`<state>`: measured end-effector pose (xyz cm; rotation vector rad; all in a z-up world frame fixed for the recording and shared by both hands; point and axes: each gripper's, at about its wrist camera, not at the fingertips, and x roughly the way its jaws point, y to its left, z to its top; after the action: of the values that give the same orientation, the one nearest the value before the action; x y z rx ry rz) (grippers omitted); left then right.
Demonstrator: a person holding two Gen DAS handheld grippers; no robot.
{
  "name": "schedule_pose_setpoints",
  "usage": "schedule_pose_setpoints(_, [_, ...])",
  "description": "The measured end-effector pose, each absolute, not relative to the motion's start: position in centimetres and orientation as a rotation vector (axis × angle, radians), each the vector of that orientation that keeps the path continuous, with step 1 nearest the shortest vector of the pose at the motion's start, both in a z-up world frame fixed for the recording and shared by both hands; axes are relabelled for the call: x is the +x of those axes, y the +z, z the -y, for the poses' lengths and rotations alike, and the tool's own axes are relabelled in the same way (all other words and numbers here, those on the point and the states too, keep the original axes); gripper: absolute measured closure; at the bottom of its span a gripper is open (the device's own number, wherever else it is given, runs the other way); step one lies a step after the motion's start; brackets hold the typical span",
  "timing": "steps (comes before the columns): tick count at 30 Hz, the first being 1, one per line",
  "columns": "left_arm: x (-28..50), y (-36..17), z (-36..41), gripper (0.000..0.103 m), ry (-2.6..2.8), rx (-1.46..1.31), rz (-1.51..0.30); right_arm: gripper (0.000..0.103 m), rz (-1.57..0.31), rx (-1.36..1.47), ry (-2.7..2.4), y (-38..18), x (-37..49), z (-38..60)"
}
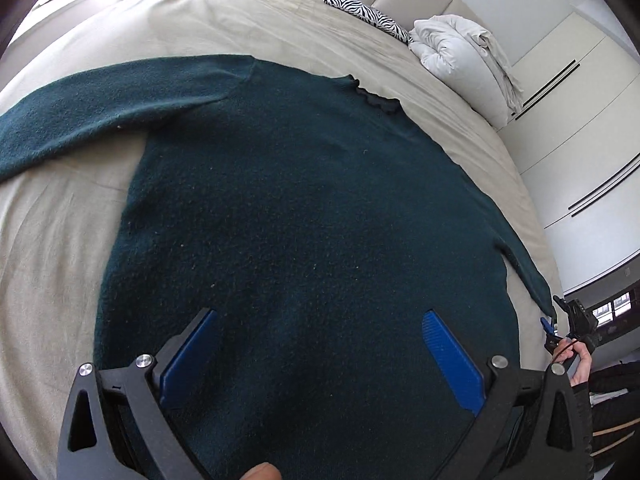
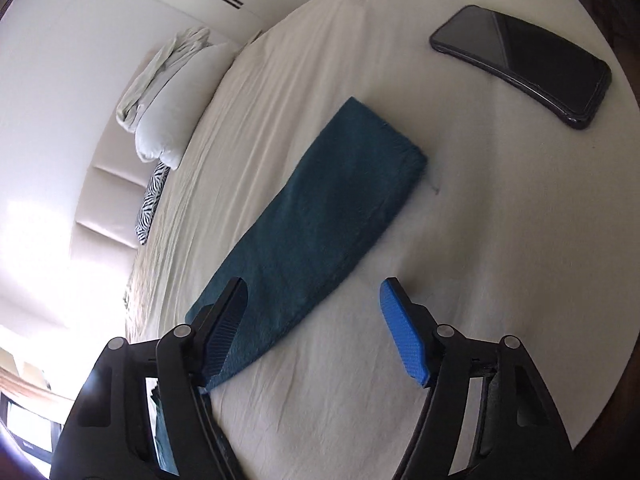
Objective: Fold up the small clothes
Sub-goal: 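Grasp the sweater sleeve cuff with the right gripper and lift it, then fold the held sleeve across the sweater body with the right gripper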
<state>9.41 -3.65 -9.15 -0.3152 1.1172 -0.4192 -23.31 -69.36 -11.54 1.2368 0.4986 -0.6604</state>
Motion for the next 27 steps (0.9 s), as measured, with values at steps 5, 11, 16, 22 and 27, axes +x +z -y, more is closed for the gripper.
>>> schedule_pose_setpoints(5, [11.3,-10.0,4.3,0.000,-0.426,-0.355,-1.135,0.062,-0.409,1.326,-0.665,-14.9,-24.2,75.1])
schedule_pose_setpoints(11, [12.9,-10.5,4.3,0.002,-0.463,-0.409,-1.125,0.092,-0.436,1.283,-0.718,-16.0,-22.5,78.9])
schedule_pose_setpoints(16, [14.8,-10.2,3.7,0.007,-0.483,-0.451,-1.094,0.096,-0.510,1.111,-0.743,-11.9,-17.1,77.4])
schedule_pose_setpoints(22, [17.1,-9.2,2.9,0.007,-0.504,-0.511,-1.042,0.097,-0.631,0.758,-0.557,-4.5,-5.2,69.7])
schedule_pose_setpoints(27, [18.7,-9.2,2.9,0.007,-0.543,-0.584,-1.032,0.097,-0.761,0.373,-0.235,-2.5,6.7,52.6])
